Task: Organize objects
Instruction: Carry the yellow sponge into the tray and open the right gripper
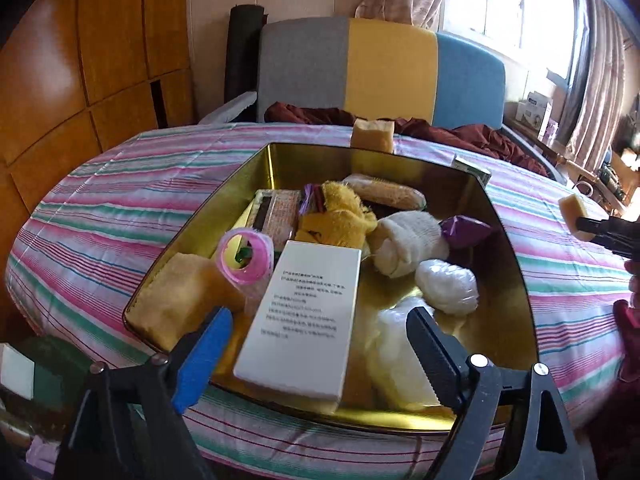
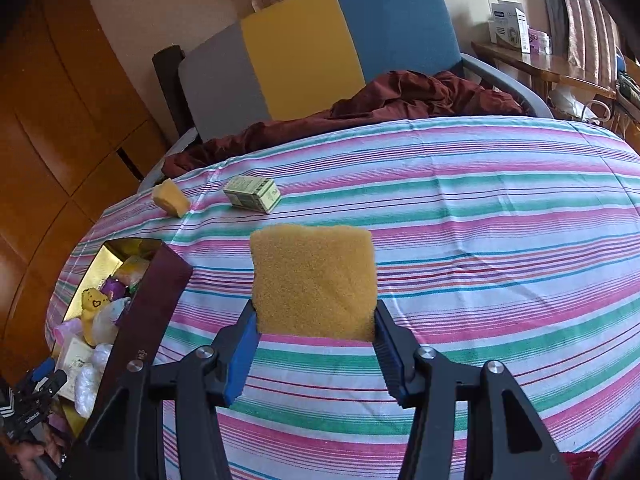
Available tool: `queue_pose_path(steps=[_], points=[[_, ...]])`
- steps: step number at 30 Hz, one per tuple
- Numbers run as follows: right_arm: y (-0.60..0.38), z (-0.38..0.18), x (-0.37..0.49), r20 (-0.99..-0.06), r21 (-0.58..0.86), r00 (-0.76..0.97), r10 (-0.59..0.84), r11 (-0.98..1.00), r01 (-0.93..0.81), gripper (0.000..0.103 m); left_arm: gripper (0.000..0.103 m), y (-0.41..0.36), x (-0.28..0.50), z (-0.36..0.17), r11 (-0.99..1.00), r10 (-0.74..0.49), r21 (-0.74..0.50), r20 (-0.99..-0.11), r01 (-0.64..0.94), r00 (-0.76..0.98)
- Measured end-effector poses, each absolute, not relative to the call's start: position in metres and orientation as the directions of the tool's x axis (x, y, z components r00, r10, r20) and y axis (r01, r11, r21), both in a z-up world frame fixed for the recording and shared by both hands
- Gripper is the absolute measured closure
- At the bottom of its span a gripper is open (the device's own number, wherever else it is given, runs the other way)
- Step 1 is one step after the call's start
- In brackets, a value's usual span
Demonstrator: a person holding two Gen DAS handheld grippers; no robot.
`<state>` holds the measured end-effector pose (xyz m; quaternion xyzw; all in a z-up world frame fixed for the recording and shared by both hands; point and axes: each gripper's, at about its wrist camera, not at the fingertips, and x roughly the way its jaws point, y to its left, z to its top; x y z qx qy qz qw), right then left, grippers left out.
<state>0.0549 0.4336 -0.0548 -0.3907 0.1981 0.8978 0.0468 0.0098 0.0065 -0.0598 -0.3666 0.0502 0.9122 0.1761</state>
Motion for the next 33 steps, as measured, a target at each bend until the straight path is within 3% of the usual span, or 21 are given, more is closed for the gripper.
queue_pose_path(steps=[4,9,17,33], points=[[0.413,-0.045,0.054,-0.695,0.328,-0.707,-0.132,-0.933,-0.148,0.049,0.007,0.004,0.017,-0.049,-0.946,0.275,-0.048,-0.642,-0.319,-0.716],[0.370,-0.035,0.053,-0.685,0.334,-0.689,-0.238,-0.942,-0.007,0.049,0.000,-0.012,0.017,-0.041,-0.968,0.250,-0.146,-0.619,-0.204,-0.745],[0.282,-0.022,0.052,-0.693,0.344,-0.602,-0.397,-0.916,0.209,0.048,0.000,-0.012,0.020,-0.044,-0.977,0.209,-0.169,-0.651,-0.130,-0.730],[0.187,-0.022,0.051,-0.794,0.133,-0.498,-0.349,-0.899,0.418,0.043,0.000,-0.031,0.023,-0.031,-0.976,0.194,-0.204,-0.621,-0.082,-0.759]])
